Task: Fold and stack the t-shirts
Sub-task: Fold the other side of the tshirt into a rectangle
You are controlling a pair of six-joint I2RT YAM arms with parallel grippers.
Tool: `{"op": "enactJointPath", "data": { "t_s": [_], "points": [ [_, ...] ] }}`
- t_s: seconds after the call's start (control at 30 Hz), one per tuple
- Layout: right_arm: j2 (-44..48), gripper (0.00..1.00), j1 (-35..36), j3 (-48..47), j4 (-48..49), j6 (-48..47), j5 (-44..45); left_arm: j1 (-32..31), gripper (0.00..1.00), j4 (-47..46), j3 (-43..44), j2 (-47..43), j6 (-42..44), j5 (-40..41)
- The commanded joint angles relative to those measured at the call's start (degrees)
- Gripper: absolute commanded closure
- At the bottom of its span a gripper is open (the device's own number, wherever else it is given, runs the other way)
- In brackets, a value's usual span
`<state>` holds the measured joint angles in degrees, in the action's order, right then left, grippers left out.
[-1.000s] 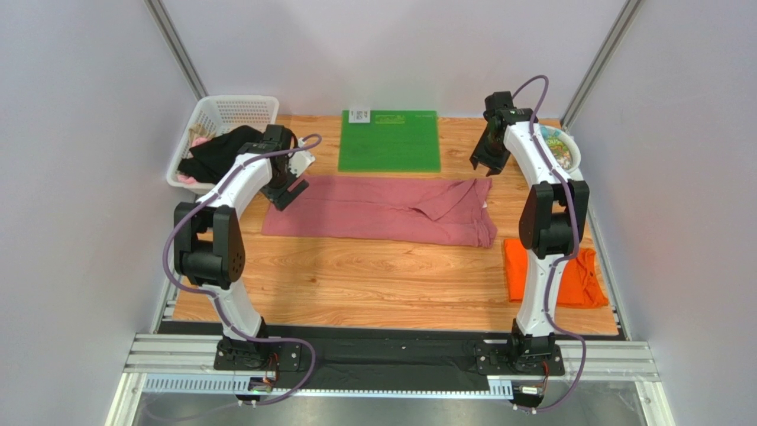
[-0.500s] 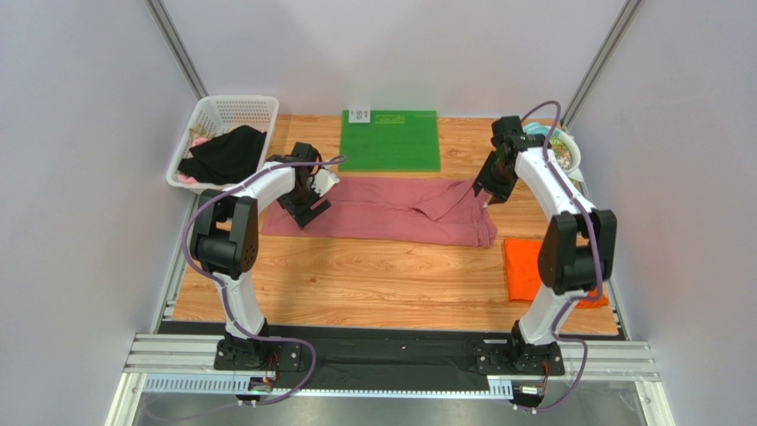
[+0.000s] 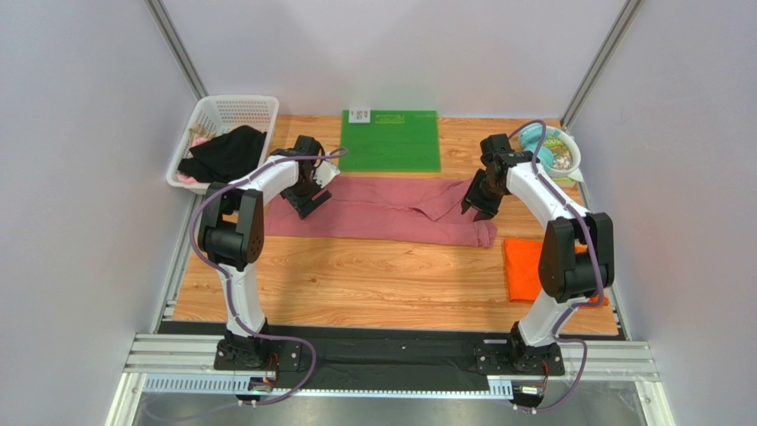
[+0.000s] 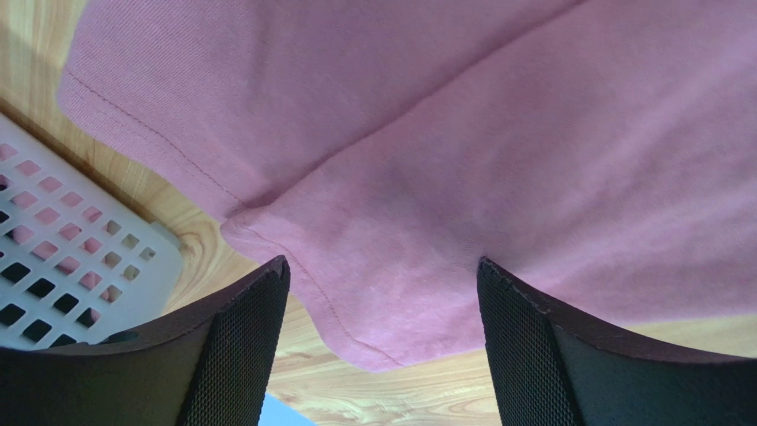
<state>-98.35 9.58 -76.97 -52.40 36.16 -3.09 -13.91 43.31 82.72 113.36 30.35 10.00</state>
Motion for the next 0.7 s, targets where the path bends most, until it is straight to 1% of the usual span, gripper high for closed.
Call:
{"op": "enactJointPath", "data": {
  "t_s": [0.0,0.1,0.23,0.4,0.43,0.5,0.67],
  "points": [
    [-5.0,0.59,0.0,-3.7,2.2,-0.5,-0.4,0.6,0.18,-0.6,1.3,1.9,-0.4,2.5],
    [-9.0,0.60,0.1,-4.4,2.4,-0.2,-0.4,0.7,0.19,-1.9,-1.1,1.3,-0.3,2.8],
    [-11.1,0.62,0.0,-4.5,1.4,0.0,2.3,0.9,0.19,-2.6,-3.0,1.0,0.0,3.5],
    [-10.3,0.64,-0.6,-1.9,-0.4,-0.2,3.0,0.9,0.20,-1.8,-4.4,1.1,-0.3,4.0],
    [-9.9,0.64,-1.1,-1.0,-0.5,-0.3,5.4,0.9,0.21,-1.5,-4.8,1.1,-0.3,4.0],
    [-8.9,0.65,-1.7,1.1,-0.4,-0.6,6.2,0.7,0.23,-0.4,-5.7,0.5,0.3,4.3],
    [-5.5,0.65,-4.1,4.7,-0.6,-1.2,6.6,-0.7,0.25,0.1,-12.4,-3.8,2.6,2.9]
  ]
}}
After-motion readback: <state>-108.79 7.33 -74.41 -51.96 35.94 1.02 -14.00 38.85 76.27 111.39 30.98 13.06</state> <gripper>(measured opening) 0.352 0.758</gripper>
